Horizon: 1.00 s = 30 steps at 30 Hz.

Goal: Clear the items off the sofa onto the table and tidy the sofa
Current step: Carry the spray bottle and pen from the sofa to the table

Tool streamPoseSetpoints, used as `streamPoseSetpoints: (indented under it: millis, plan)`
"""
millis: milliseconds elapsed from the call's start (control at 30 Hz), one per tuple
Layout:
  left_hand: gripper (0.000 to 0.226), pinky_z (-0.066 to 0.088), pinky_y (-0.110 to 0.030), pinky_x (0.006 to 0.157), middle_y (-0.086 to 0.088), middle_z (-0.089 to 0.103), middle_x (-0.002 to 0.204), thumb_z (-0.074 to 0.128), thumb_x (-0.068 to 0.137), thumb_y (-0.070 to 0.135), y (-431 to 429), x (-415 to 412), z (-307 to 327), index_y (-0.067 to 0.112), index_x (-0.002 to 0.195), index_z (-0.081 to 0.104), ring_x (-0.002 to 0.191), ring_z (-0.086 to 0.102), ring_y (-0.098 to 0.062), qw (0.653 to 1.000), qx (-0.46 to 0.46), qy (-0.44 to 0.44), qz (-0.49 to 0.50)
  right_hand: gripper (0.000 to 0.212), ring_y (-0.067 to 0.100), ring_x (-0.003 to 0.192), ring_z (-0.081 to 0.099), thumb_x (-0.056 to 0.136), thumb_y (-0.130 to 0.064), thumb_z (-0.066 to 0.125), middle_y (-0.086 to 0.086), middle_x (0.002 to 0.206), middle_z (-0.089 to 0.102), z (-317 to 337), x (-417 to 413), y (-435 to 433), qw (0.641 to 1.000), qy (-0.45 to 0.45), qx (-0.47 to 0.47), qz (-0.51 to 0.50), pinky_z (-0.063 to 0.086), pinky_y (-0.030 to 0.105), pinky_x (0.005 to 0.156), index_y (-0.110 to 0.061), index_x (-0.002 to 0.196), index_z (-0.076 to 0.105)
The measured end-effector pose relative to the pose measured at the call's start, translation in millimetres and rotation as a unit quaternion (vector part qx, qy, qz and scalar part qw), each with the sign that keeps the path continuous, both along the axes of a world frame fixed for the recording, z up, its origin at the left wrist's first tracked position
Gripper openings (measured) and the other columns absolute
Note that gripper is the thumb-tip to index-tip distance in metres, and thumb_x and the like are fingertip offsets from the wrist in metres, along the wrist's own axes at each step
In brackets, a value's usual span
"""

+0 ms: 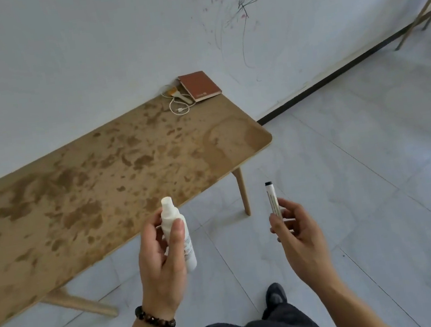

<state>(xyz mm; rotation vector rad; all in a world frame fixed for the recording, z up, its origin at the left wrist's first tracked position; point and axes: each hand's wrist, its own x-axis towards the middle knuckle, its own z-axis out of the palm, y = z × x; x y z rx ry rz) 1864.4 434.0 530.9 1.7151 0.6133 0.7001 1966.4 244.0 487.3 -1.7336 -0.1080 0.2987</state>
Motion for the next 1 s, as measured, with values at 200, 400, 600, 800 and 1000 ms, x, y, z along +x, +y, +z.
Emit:
streamPoseSetpoints:
  millis: [200,400,600,800,1000]
  plan:
    - [0.026,0.047,-0.009,0.066,0.021,0.067,0.089,0.061,0.093,0.032,40,111,21,0.016,0.111,0.055,0.078,0.064,0.003,0.998,0.015,-0.020,0.063,0.027,0.017,0.080,0.065,0.096,-0.023,0.061,-0.012,0.091,0.066,31,149,61,0.997,-0.024,0.003,0.073,0.057,0.032,0.069,-0.046,0.109,0.058]
    - [0.029,0.049,-0.011,0.063,0.015,0.068,0.087,0.056,0.087,0.032,98,203,-18,0.016,0.111,0.056,0.075,0.065,-0.003,0.996,-0.014,0.006,0.085,0.022,0.010,0.077,0.063,0.095,-0.026,0.061,-0.018,0.091,0.067,-2,247,132,0.993,0.003,-0.024,0.113,0.054,0.025,0.067,-0.041,0.111,0.061]
    - [0.042,0.049,-0.012,0.064,0.016,0.068,0.087,0.059,0.084,0.048,188,316,-38,0.016,0.111,0.057,0.075,0.065,-0.001,0.992,-0.034,0.026,0.115,0.023,0.006,0.080,0.065,0.093,-0.030,0.064,-0.012,0.096,0.067,-18,349,213,0.987,0.009,-0.079,0.140,0.053,0.019,0.066,-0.039,0.114,0.063]
    - [0.024,0.048,-0.008,0.066,0.011,0.067,0.096,0.063,0.093,0.025,278,421,-49,0.016,0.114,0.057,0.082,0.066,0.003,0.987,-0.012,0.074,0.140,0.025,0.012,0.080,0.062,0.091,-0.039,0.064,-0.006,0.079,0.061,-42,471,329,0.966,-0.017,-0.160,0.205,0.054,0.033,0.074,-0.042,0.115,0.061]
    - [0.035,0.049,-0.012,0.077,0.011,0.068,0.107,0.062,0.093,0.034,359,508,-85,0.013,0.121,0.058,0.095,0.066,0.002,0.977,0.001,0.119,0.177,0.021,0.011,0.077,0.055,0.098,-0.032,0.054,-0.005,0.082,0.062,-106,593,451,0.941,-0.047,-0.216,0.254,0.040,0.020,0.064,-0.022,0.113,0.064]
